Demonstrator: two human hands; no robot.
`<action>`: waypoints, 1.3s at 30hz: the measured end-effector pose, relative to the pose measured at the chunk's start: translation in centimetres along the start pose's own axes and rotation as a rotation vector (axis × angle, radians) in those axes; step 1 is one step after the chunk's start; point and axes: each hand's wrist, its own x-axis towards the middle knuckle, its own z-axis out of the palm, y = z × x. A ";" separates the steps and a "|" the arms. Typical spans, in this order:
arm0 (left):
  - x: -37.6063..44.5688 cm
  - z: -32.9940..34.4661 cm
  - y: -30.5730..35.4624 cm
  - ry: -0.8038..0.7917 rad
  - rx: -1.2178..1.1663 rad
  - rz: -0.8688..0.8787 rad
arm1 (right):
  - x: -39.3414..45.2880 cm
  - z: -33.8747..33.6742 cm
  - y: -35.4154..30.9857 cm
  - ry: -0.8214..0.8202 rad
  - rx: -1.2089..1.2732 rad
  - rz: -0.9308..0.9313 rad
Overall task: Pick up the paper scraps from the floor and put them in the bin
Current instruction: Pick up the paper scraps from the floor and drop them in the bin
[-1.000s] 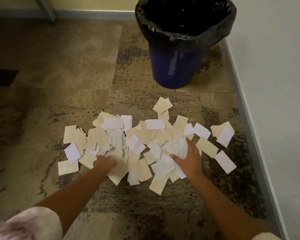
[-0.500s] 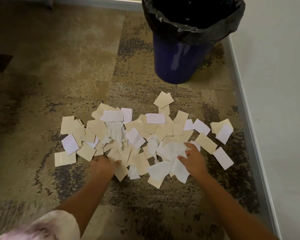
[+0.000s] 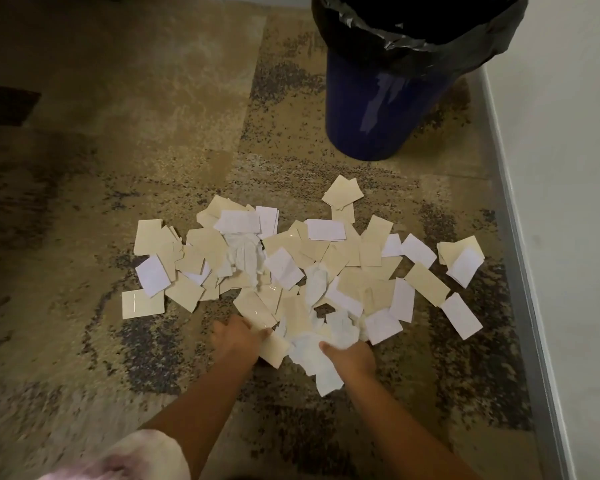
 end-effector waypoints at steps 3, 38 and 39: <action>-0.4 0.3 0.3 -0.035 -0.037 0.028 | -0.2 0.2 -0.2 -0.022 0.011 -0.009; 2.9 -0.5 2.7 0.076 -0.366 -0.006 | 2.3 2.3 -2.7 -0.018 -0.223 -0.545; 2.7 -0.6 2.9 0.096 -0.362 -0.025 | 2.2 2.6 -2.7 -0.012 -0.224 -0.563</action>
